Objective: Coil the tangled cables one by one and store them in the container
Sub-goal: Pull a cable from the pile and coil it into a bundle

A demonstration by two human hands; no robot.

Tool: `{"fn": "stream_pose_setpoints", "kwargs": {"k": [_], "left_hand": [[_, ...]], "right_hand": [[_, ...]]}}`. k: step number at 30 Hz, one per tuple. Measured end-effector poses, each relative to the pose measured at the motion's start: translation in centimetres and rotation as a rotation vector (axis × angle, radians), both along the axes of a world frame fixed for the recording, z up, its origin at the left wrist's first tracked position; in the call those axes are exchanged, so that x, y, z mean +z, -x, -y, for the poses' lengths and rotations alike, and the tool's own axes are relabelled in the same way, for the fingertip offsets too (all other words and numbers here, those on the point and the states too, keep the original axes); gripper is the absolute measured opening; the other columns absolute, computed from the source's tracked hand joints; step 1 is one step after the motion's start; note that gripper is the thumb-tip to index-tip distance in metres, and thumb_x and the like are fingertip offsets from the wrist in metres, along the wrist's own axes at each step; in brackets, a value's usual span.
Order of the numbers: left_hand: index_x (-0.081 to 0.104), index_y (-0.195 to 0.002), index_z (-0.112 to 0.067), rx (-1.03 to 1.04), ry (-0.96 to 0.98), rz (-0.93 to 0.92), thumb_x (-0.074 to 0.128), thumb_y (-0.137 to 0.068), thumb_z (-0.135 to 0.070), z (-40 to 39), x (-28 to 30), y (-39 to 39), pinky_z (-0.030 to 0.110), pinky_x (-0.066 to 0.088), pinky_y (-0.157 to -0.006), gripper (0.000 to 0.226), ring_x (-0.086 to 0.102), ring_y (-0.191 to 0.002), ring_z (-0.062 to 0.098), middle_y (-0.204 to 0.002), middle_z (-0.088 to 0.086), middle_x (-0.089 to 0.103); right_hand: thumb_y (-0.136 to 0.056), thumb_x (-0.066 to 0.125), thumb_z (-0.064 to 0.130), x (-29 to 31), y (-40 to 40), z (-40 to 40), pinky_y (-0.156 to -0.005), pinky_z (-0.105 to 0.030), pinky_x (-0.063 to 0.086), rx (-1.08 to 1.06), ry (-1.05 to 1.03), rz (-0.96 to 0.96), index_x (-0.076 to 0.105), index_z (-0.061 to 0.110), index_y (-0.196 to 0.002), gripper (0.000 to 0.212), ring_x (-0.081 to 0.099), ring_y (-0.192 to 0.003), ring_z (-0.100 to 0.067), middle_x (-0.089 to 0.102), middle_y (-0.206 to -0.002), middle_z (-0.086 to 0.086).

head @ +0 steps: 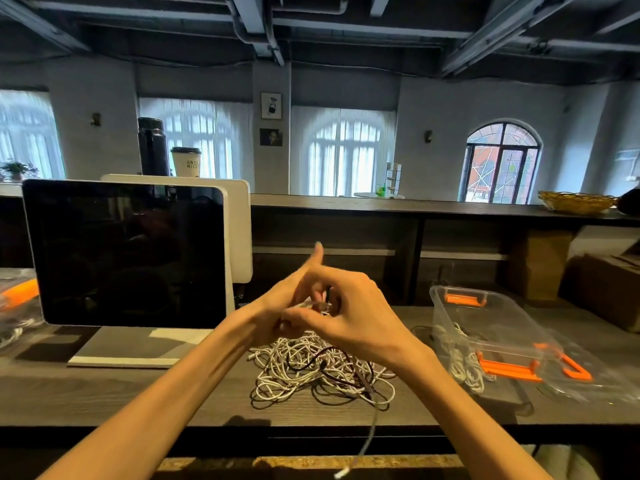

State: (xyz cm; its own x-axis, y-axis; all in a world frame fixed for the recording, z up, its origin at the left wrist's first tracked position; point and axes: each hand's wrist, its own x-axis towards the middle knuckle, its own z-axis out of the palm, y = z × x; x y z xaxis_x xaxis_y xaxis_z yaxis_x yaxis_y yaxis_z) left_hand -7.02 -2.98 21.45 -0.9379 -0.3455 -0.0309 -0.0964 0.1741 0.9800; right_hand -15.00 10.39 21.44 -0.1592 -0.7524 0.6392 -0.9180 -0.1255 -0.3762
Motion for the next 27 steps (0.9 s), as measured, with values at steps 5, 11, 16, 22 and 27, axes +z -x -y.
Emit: {"fn": "stream_pose_setpoints", "kwargs": {"k": [5,11,16,22,27], "left_hand": [[0.034,-0.063,-0.012,-0.196,-0.178,0.014,0.015,-0.075,-0.095,0.3,0.4,-0.4,0.016,0.027,-0.038,0.086,0.031,-0.037,0.009,-0.052,0.003,0.036],[0.052,-0.107,-0.004,-0.453,-0.172,0.017,0.082,-0.068,-0.066,0.6,0.1,-1.2,0.013,0.034,-0.037,0.079,0.040,-0.035,0.004,-0.055,0.001,0.048],[0.053,-0.125,-0.011,-0.504,-0.229,0.022,0.084,-0.077,-0.013,0.2,0.3,-1.1,0.011,0.036,-0.038,0.058,0.046,-0.039,0.003,-0.064,0.001,0.052],[0.072,-0.107,-0.019,-0.588,-0.300,-0.003,0.075,-0.086,-0.010,-0.7,-0.2,-0.7,0.013,0.035,-0.042,0.023,0.043,-0.042,0.003,-0.062,-0.002,0.046],[0.059,-0.118,-0.007,-0.428,-0.380,-0.041,0.062,-0.081,0.006,-2.2,0.0,-0.3,0.012,0.041,-0.038,0.040,0.048,-0.041,0.005,-0.078,0.009,0.065]], "right_hand": [[-0.080,0.084,0.047,0.1,1.4,0.2,-0.072,-0.042,0.060,-0.028,0.052,0.340,0.063,0.032,-0.096,0.030,0.066,-0.081,-0.019,0.066,-0.088,0.001],[-0.083,0.079,0.036,0.3,2.2,-0.4,-0.072,-0.032,0.061,0.030,0.040,0.290,0.075,0.032,-0.095,0.013,0.068,-0.084,-0.011,0.069,-0.086,0.007],[-0.082,0.082,0.044,0.8,2.4,-1.0,-0.069,-0.026,0.057,0.020,0.019,0.204,0.077,0.028,-0.090,0.018,0.067,-0.086,-0.008,0.071,-0.087,0.012],[-0.090,0.077,0.030,1.8,2.9,-1.4,-0.071,-0.033,0.060,0.023,-0.079,-0.027,0.076,0.020,-0.088,0.010,0.067,-0.083,-0.007,0.069,-0.084,0.010],[-0.094,0.073,0.030,1.7,3.5,-2.0,-0.072,-0.030,0.060,0.099,-0.142,0.132,0.068,0.015,-0.091,0.016,0.069,-0.083,-0.012,0.071,-0.084,0.002]]}}
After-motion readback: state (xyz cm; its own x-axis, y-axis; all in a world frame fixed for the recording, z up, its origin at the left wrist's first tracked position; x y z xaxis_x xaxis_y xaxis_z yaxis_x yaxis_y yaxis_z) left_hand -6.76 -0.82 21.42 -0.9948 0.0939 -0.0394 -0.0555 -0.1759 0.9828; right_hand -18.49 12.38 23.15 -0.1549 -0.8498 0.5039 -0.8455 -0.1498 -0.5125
